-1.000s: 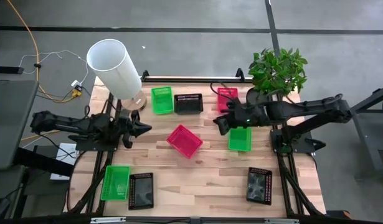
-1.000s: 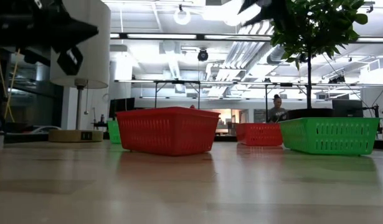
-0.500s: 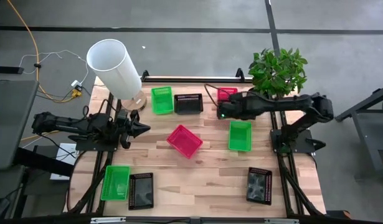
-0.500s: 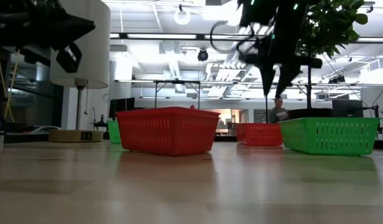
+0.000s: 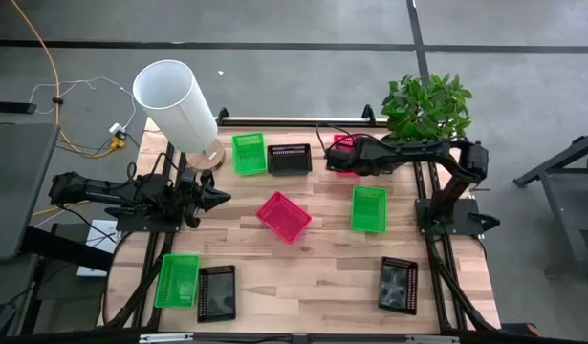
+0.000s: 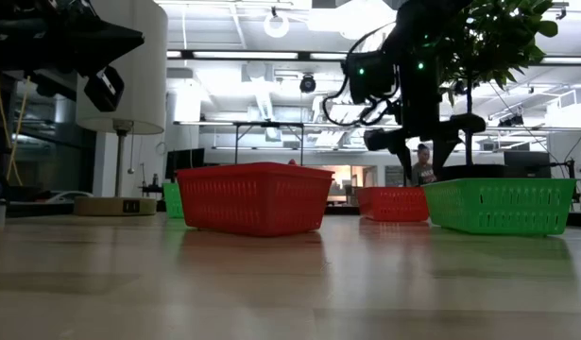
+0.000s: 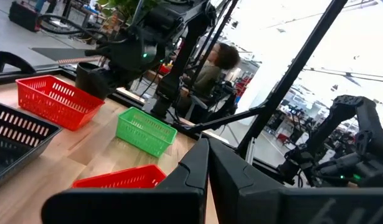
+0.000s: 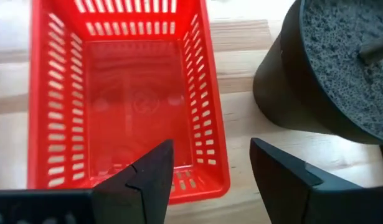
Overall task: Stack baskets by color
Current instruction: Stack the red bin on the red bin
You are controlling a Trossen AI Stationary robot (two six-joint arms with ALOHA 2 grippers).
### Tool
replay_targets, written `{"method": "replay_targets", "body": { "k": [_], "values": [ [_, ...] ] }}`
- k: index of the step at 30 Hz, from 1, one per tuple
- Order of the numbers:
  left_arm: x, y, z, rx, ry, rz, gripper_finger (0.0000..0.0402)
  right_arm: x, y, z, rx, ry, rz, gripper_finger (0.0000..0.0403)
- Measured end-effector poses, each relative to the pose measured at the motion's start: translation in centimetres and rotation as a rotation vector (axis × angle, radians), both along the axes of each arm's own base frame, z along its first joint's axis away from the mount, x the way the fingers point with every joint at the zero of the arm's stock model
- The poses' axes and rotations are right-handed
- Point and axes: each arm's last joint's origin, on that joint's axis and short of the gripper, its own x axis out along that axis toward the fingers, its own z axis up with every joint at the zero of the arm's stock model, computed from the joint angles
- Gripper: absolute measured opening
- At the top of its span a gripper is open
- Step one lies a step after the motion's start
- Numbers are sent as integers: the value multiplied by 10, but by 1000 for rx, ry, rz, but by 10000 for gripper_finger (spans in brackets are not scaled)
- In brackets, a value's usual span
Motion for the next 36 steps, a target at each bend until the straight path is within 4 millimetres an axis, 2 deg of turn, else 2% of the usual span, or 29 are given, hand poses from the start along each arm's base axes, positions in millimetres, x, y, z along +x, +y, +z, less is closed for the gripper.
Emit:
{"method": "replay_targets", "body": {
  "k": [6,13,19,36],
  "values": [
    [0,0,0,0,0,0,0,1,2,-2,-44,-19,-57,199],
    [0,0,0,-8,0,-1,0,-1,-10,-2,-43,-43,-105,199],
    [0,0,0,-8,0,-1,0,2,-16,-4,-22,-84,-105,199],
    [0,0,0,-10,0,-1,0,-5,-32,-8,88,-74,-128,192]
  ]
}}
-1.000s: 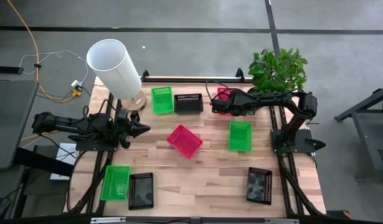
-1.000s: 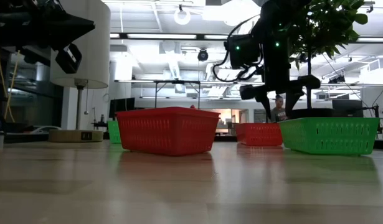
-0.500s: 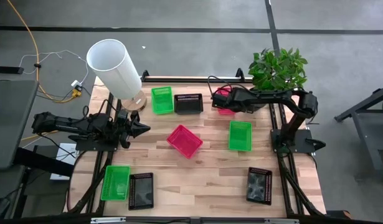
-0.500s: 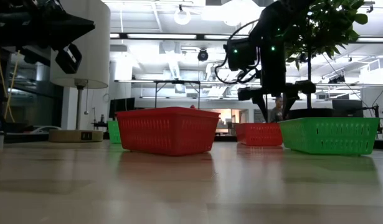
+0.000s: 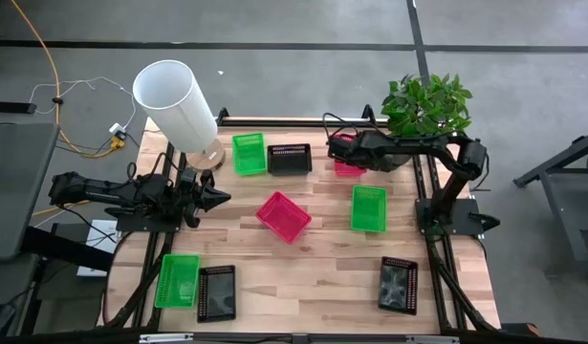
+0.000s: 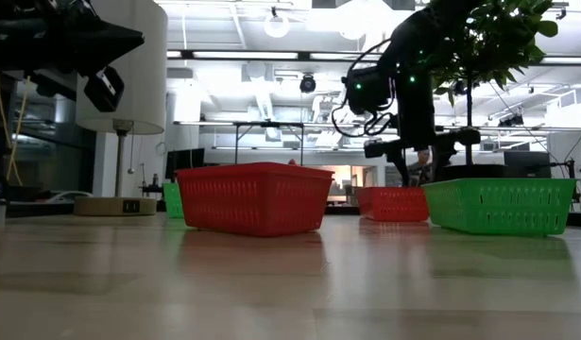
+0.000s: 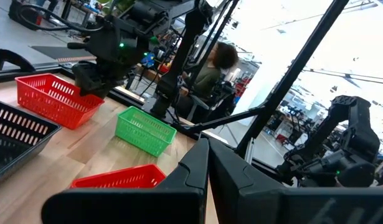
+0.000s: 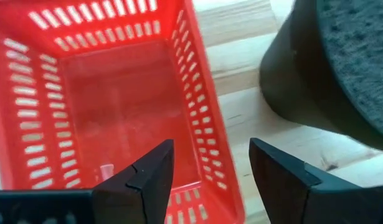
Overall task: Stack baskets by color
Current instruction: Stack the red bin on the red bin
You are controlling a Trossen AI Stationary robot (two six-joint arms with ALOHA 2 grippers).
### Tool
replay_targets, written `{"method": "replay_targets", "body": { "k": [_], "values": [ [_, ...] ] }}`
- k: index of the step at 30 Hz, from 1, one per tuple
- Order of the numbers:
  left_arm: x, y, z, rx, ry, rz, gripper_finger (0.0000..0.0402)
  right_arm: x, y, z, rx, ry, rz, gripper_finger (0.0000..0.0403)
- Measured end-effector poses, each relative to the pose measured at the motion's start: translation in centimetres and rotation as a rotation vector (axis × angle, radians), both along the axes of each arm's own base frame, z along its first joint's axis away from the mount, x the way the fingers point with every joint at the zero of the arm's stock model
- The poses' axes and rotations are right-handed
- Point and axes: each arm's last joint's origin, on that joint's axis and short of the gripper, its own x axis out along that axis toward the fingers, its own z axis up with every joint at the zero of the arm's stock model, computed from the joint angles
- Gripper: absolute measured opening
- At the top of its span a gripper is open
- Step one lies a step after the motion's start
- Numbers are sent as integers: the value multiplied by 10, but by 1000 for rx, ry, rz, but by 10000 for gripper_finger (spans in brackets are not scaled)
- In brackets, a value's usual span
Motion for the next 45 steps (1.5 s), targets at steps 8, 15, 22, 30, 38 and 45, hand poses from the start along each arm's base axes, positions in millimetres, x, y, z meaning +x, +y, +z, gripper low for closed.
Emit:
{"method": "replay_targets", "body": {
  "k": [8,15,22,30,38,45],
  "values": [
    [0,0,0,0,0,0,0,1,0,-4,25,23,27,145],
    [0,0,0,-21,-2,-2,0,4,-1,-20,109,61,36,126],
    [0,0,0,-24,-3,-2,0,3,1,-20,88,88,43,126],
    [0,0,0,-24,-3,-1,0,2,1,-19,73,113,50,57],
    [0,0,0,-25,-3,10,0,0,3,-14,55,134,105,12],
    [0,0,0,-24,-3,11,0,-5,23,26,-104,70,186,2]
  ]
}}
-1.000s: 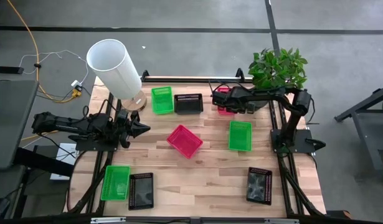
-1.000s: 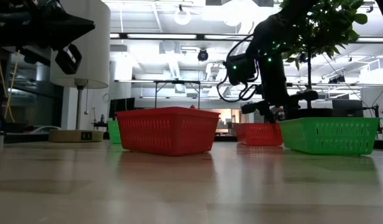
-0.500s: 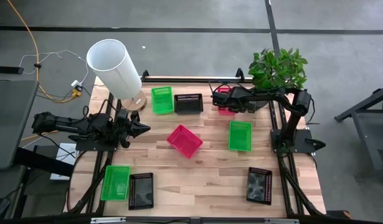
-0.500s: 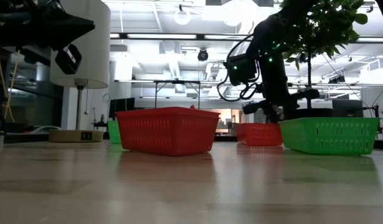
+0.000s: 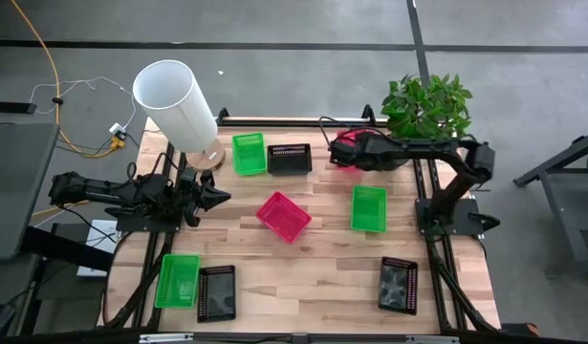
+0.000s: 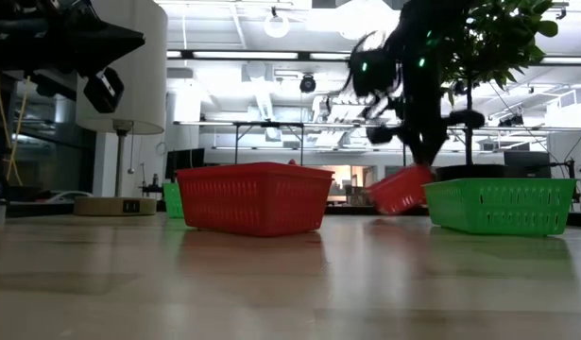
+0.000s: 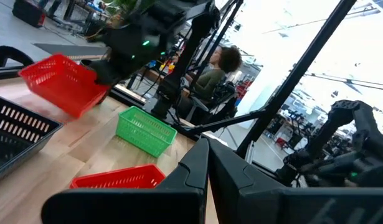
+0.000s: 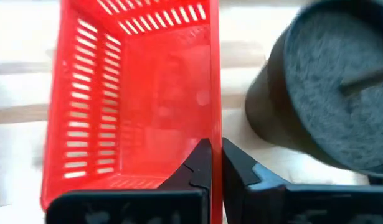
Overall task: Stack baskets by color
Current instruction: Stack the red bin on the red bin
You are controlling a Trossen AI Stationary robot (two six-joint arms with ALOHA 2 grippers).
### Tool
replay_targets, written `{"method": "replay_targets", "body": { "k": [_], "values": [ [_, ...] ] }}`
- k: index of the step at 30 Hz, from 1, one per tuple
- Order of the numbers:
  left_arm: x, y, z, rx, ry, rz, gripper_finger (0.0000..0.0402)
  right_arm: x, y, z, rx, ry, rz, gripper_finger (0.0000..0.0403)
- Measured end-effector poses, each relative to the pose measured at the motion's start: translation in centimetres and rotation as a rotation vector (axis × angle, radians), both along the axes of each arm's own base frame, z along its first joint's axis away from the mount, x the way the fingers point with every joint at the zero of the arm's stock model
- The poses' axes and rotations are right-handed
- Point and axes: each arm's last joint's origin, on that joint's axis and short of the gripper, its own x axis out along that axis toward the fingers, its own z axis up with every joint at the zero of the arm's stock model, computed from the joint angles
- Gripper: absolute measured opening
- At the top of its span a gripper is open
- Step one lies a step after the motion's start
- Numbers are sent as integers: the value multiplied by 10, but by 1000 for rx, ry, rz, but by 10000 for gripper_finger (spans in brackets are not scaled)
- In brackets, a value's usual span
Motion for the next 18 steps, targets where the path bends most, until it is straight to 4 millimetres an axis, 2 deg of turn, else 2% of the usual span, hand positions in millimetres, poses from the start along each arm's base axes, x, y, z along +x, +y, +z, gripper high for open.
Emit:
{"method": "replay_targets", "body": {
  "k": [4,9,14,18],
  "values": [
    [0,0,0,0,0,3,0,-2,17,26,-84,-80,101,1],
    [0,1,0,3,0,22,0,6,44,53,-116,-252,319,1],
    [0,1,0,6,1,22,0,25,88,72,-108,-441,668,0],
    [0,1,0,6,2,28,0,36,126,78,-60,-558,904,0]
  ]
}}
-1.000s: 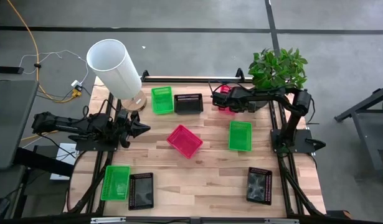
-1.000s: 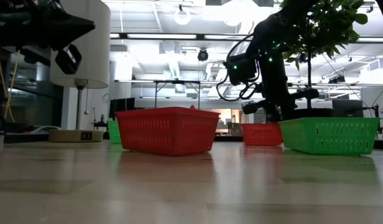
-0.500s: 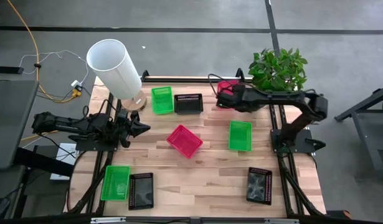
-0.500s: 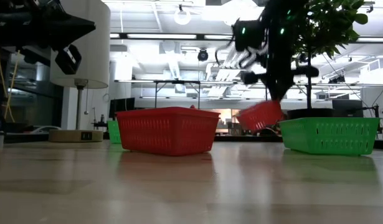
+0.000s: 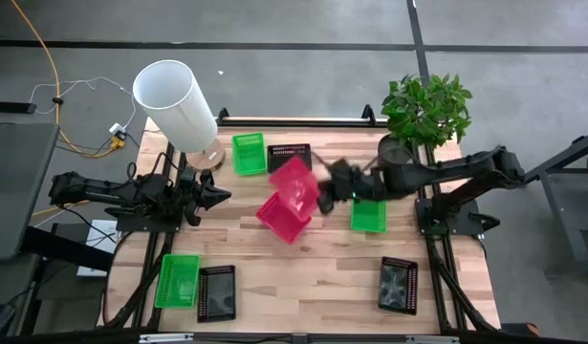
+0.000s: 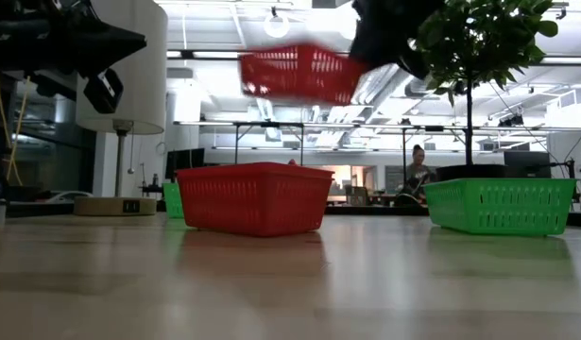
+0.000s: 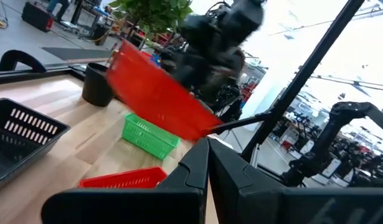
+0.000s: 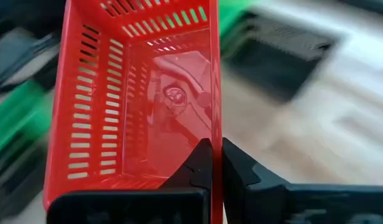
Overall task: Stack baskets by color
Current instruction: Stack the red bin on the red bin
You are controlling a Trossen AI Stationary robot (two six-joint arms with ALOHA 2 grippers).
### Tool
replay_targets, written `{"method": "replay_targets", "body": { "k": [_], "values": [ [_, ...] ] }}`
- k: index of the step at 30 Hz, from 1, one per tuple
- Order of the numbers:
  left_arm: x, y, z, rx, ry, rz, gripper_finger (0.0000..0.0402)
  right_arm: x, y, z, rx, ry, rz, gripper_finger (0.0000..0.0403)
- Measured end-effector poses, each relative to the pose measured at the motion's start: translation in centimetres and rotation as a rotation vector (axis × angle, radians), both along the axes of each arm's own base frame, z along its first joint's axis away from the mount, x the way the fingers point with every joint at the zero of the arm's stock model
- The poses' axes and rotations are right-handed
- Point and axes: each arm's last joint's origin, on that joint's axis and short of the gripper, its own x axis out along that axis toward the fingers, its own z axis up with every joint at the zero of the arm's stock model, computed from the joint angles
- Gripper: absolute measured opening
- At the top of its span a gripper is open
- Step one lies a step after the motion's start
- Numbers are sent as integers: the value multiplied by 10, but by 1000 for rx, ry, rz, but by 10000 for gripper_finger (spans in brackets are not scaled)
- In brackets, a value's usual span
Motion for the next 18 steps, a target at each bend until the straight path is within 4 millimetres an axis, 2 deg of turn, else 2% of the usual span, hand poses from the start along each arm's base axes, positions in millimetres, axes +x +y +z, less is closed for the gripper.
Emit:
{"method": "replay_targets", "body": {
  "k": [5,8,13,18],
  "values": [
    [0,1,0,-2,0,21,0,12,38,-14,42,-8,136,0],
    [0,1,0,-6,-1,20,0,24,48,-24,24,-43,137,0],
    [0,1,0,-10,-3,20,0,45,41,-47,11,-41,106,0],
    [0,1,0,-10,-6,20,0,54,23,-66,17,34,92,0]
  ]
}}
